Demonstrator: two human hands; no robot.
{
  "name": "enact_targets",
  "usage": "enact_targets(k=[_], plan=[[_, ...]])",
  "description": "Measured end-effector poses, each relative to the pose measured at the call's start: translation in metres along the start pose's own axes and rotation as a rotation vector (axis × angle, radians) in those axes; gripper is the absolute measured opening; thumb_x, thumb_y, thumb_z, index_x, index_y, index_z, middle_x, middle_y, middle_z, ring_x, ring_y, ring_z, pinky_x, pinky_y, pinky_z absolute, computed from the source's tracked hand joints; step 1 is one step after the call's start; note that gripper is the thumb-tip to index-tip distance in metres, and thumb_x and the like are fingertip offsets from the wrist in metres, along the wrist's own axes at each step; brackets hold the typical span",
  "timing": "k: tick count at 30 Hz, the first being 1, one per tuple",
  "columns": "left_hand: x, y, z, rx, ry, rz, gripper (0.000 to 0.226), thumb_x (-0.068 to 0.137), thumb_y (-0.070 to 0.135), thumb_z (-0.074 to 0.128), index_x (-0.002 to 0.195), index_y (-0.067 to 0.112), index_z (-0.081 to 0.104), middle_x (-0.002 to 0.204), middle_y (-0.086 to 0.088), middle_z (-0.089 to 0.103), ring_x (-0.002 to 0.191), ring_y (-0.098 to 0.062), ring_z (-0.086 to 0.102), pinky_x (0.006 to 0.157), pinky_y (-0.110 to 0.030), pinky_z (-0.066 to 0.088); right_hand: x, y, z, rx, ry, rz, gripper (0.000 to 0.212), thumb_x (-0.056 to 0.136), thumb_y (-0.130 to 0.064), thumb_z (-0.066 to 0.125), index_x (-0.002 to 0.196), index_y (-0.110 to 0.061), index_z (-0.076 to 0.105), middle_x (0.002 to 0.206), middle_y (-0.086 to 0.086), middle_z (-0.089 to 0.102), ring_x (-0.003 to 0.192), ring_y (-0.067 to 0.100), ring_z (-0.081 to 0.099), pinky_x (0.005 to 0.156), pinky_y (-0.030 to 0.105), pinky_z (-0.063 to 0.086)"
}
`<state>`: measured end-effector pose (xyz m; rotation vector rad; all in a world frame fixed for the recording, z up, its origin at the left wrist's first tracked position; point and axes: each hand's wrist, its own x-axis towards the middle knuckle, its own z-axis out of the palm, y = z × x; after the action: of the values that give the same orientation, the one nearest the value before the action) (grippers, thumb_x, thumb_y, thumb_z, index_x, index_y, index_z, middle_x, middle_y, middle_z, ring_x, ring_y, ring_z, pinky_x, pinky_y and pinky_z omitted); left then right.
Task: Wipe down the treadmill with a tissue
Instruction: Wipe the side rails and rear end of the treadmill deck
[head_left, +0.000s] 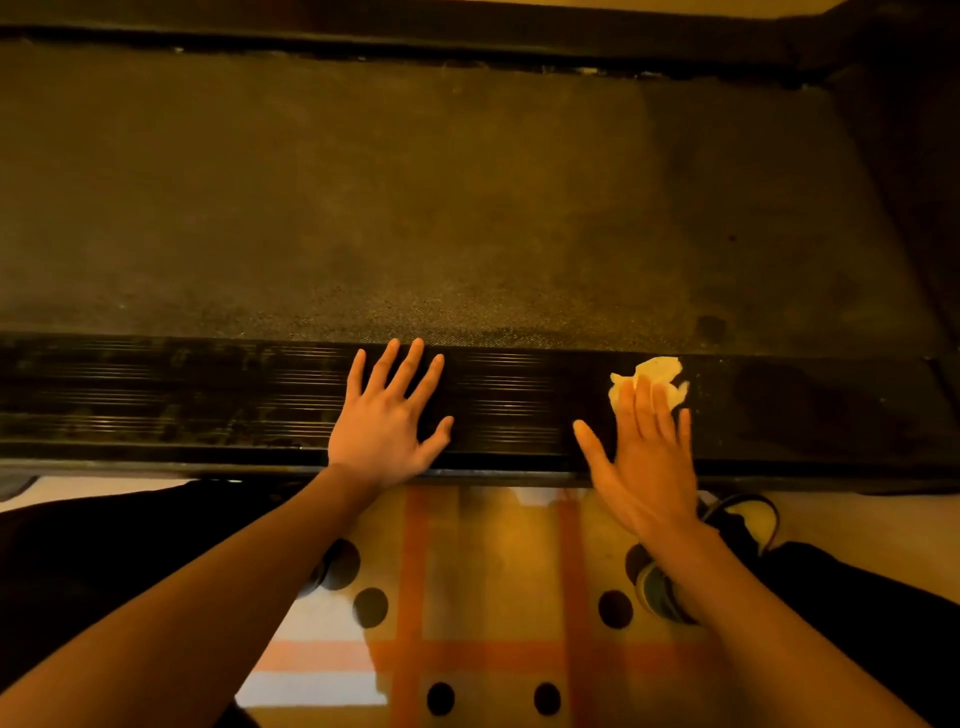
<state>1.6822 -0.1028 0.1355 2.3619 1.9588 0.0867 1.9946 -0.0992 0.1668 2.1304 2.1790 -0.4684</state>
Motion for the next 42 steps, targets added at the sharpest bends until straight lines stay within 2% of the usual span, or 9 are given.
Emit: enact_targets(k=[5,8,12,16,22,27,30,35,42], plan=[[0.000,0.000,-0.001,0.011,-0.017,-0.007,0.078,0.100,0.068,0.029,0.164,0.023,0.028,0.170,-0.009,0.023,0.158,-0.035,0.016,0.125,-0.062,0.012,-0.034,-0.095,0.027,0.042,-0.046,-0.290,0.099,0.090,-0.084,-0.009,0.166,-0.020,0.000,0.173,0.001,-0.012,0.157,0.019,-0.023,0.129,0.049,-0.005],[-0.001,-0.002,-0.001,0.016,-0.005,0.001,0.077,0.100,0.066,0.031,0.163,0.023,0.029,0.170,-0.010,0.025,0.157,-0.036,0.018,0.125,-0.062,0.013,-0.035,-0.058,0.025,-0.049,-0.045,-0.348,0.093,0.092,-0.083,-0.008,0.166,-0.027,0.000,0.173,-0.004,-0.011,0.157,0.013,-0.021,0.129,0.050,-0.005],[0.000,0.000,-0.001,0.008,0.008,0.000,0.076,0.100,0.065,0.031,0.162,0.021,0.032,0.168,-0.011,0.028,0.157,-0.037,0.020,0.125,-0.063,0.014,-0.028,0.028,0.007,-0.057,0.040,-0.117,0.098,0.091,-0.083,-0.009,0.167,-0.024,0.008,0.174,-0.002,-0.002,0.159,0.013,-0.011,0.129,0.051,-0.005],[0.000,0.002,-0.002,0.005,0.008,-0.004,0.076,0.099,0.065,0.032,0.162,0.021,0.032,0.168,-0.012,0.029,0.156,-0.038,0.021,0.125,-0.063,0.014,-0.033,-0.023,0.017,0.098,0.082,0.038,0.102,0.090,-0.085,-0.008,0.166,-0.019,0.009,0.174,0.006,0.001,0.160,0.021,-0.011,0.129,0.054,0.000],[-0.001,0.002,-0.003,0.011,0.000,-0.002,0.076,0.100,0.065,0.031,0.163,0.022,0.030,0.169,-0.011,0.027,0.157,-0.037,0.020,0.125,-0.063,0.013,-0.052,-0.055,0.032,-0.040,-0.001,-0.332,0.092,0.096,-0.082,0.003,0.166,-0.022,0.005,0.174,-0.001,-0.008,0.159,0.016,-0.016,0.129,0.053,0.003],[-0.001,0.002,-0.003,0.016,0.018,0.003,0.076,0.099,0.064,0.030,0.161,0.020,0.034,0.167,-0.013,0.030,0.155,-0.038,0.023,0.124,-0.064,0.015,-0.049,0.054,0.016,-0.064,0.070,-0.059,0.094,0.096,-0.080,0.005,0.166,-0.019,0.013,0.174,0.001,0.001,0.161,0.018,-0.005,0.129,0.056,0.006],[0.000,0.003,-0.003,0.006,0.013,-0.005,0.076,0.099,0.064,0.030,0.161,0.020,0.035,0.168,-0.012,0.030,0.156,-0.038,0.022,0.124,-0.064,0.015,-0.047,0.013,0.027,0.033,0.108,0.043,0.099,0.095,-0.082,0.005,0.166,-0.014,0.015,0.174,0.007,0.003,0.161,0.024,-0.005,0.129,0.056,0.007],[-0.001,0.003,-0.005,0.020,-0.007,-0.010,0.077,0.099,0.066,0.028,0.163,0.022,0.031,0.169,-0.010,0.027,0.156,-0.037,0.020,0.125,-0.063,0.013,-0.057,-0.080,0.049,-0.021,0.027,-0.410,0.092,0.098,-0.080,0.017,0.166,-0.021,0.003,0.174,0.002,-0.009,0.159,0.020,-0.017,0.129,0.050,-0.005],[0.000,0.003,-0.004,0.021,0.017,0.002,0.077,0.099,0.065,0.030,0.161,0.020,0.035,0.167,-0.012,0.031,0.155,-0.040,0.022,0.124,-0.065,0.015,-0.034,0.095,0.009,-0.445,0.008,-0.627,0.085,0.101,-0.070,0.032,0.166,-0.019,0.014,0.172,0.010,0.017,0.160,0.031,0.006,0.125,0.055,0.017]])
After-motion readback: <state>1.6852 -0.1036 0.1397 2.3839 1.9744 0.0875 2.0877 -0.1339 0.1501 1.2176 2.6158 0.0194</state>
